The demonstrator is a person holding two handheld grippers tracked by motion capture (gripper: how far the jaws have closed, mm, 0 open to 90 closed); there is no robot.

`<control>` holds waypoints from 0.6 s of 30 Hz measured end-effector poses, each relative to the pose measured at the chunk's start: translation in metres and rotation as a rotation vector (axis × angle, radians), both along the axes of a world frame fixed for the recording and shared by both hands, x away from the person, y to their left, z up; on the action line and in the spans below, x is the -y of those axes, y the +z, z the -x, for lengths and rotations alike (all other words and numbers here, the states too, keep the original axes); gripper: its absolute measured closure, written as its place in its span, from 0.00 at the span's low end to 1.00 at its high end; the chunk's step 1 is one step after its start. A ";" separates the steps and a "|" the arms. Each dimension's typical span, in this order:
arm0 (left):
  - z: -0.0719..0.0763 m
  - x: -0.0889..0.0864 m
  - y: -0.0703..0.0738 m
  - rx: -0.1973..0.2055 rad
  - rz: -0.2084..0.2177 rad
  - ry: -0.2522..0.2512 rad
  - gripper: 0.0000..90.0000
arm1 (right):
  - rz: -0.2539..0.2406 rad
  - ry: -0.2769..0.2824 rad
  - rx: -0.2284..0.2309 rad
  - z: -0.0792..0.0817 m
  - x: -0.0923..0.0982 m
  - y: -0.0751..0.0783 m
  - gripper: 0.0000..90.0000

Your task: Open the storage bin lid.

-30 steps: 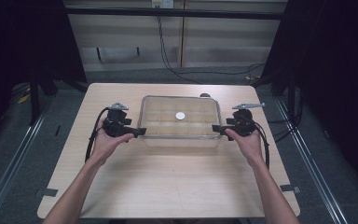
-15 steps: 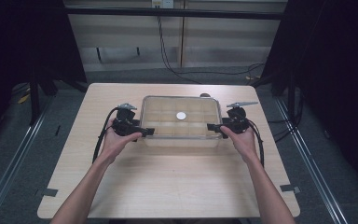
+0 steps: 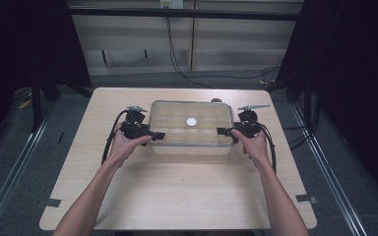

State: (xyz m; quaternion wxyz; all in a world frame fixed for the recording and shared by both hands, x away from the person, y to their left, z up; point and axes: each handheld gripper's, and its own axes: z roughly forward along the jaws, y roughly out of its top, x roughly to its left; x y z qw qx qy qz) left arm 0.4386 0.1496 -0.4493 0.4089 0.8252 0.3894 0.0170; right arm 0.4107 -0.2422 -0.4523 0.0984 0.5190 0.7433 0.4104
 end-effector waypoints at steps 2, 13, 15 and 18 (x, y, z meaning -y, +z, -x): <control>0.000 0.000 0.000 -0.011 0.002 -0.001 0.15 | 0.000 -0.004 0.006 0.000 0.000 -0.001 0.15; 0.002 -0.001 -0.001 0.004 0.016 0.012 0.18 | -0.034 -0.032 -0.007 -0.006 -0.004 -0.006 0.09; 0.002 -0.002 0.000 0.005 0.015 0.012 0.19 | -0.052 -0.052 -0.033 -0.007 -0.004 -0.007 0.08; 0.004 -0.003 0.001 0.016 0.007 0.013 0.20 | -0.057 -0.050 -0.049 -0.008 -0.004 -0.006 0.08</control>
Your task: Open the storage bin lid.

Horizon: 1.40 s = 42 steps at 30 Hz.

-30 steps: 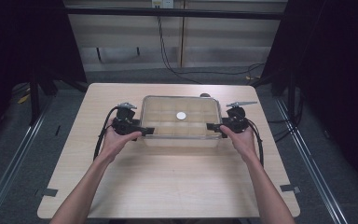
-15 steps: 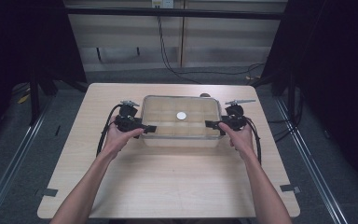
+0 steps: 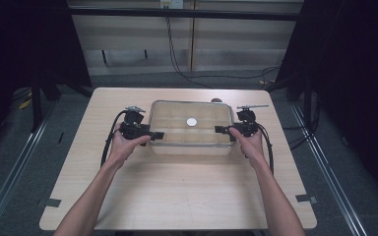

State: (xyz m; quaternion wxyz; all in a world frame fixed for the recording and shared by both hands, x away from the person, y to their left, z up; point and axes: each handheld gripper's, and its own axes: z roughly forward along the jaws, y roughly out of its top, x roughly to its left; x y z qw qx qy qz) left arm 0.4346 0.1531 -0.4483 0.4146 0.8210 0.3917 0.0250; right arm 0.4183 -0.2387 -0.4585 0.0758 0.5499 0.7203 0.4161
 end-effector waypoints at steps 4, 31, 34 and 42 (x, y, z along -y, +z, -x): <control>0.000 -0.001 0.000 0.002 0.006 -0.001 0.21 | 0.029 0.003 0.008 0.002 -0.002 0.003 0.11; 0.012 -0.004 0.006 0.054 0.020 -0.002 0.33 | 0.044 -0.043 0.079 0.021 -0.001 0.015 0.20; 0.012 -0.005 0.005 0.053 0.037 0.010 0.36 | 0.040 -0.051 0.089 0.023 0.000 0.014 0.26; 0.014 -0.005 0.007 0.077 0.029 0.000 0.39 | -0.001 -0.068 0.153 0.031 0.005 0.016 0.38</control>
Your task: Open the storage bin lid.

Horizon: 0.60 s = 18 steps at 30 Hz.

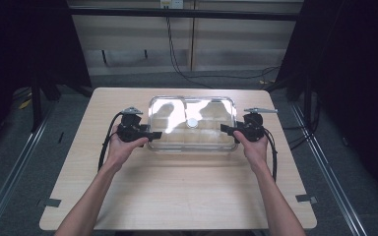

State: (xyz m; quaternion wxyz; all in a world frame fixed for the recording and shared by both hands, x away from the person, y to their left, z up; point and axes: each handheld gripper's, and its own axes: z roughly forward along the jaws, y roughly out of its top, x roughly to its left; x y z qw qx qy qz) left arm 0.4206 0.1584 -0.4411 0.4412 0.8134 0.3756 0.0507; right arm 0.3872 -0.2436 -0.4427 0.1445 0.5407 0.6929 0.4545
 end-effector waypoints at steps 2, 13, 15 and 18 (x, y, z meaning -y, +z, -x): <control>0.001 -0.002 0.001 0.002 0.013 0.000 0.42 | -0.018 -0.002 0.013 0.002 0.003 0.001 0.45; 0.006 -0.006 0.002 0.033 0.032 -0.003 0.49 | -0.047 -0.002 0.028 0.013 0.010 0.005 0.61; 0.007 -0.005 0.002 0.036 0.031 -0.010 0.49 | -0.061 -0.001 0.018 0.014 0.012 0.005 0.63; 0.008 -0.004 0.002 0.036 0.033 -0.013 0.49 | -0.067 0.002 0.020 0.016 0.013 0.006 0.64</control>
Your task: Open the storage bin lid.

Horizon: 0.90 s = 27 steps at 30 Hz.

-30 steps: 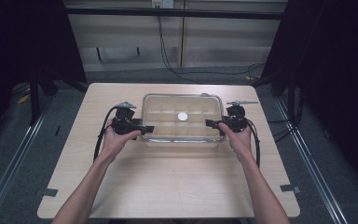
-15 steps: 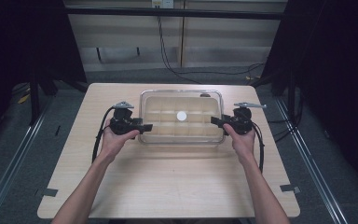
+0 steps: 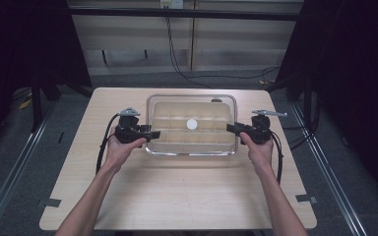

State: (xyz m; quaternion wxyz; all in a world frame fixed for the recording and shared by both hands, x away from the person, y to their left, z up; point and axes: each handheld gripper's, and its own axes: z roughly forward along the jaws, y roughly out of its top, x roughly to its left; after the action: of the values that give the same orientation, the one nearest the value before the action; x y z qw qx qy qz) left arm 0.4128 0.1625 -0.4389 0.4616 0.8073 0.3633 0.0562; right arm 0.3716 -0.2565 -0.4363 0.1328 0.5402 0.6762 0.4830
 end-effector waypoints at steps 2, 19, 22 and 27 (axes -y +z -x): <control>0.001 0.001 0.000 -0.001 0.012 -0.006 0.51 | -0.007 0.003 0.004 0.003 0.001 0.002 0.67; 0.013 -0.001 0.006 0.047 0.021 -0.010 0.61 | -0.057 0.010 0.068 0.022 0.008 0.009 0.77; 0.015 -0.002 0.005 0.050 0.025 -0.008 0.63 | -0.063 0.011 0.074 0.024 0.008 0.010 0.77; 0.018 -0.001 0.003 0.066 0.026 -0.012 0.64 | -0.069 0.008 0.089 0.026 0.010 0.014 0.77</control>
State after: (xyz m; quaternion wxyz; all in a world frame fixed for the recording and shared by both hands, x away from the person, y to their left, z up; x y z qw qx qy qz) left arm 0.3950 0.1632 -0.4364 0.4843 0.8010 0.3438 0.0751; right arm 0.3453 -0.2666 -0.4227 0.1420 0.5197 0.6549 0.5299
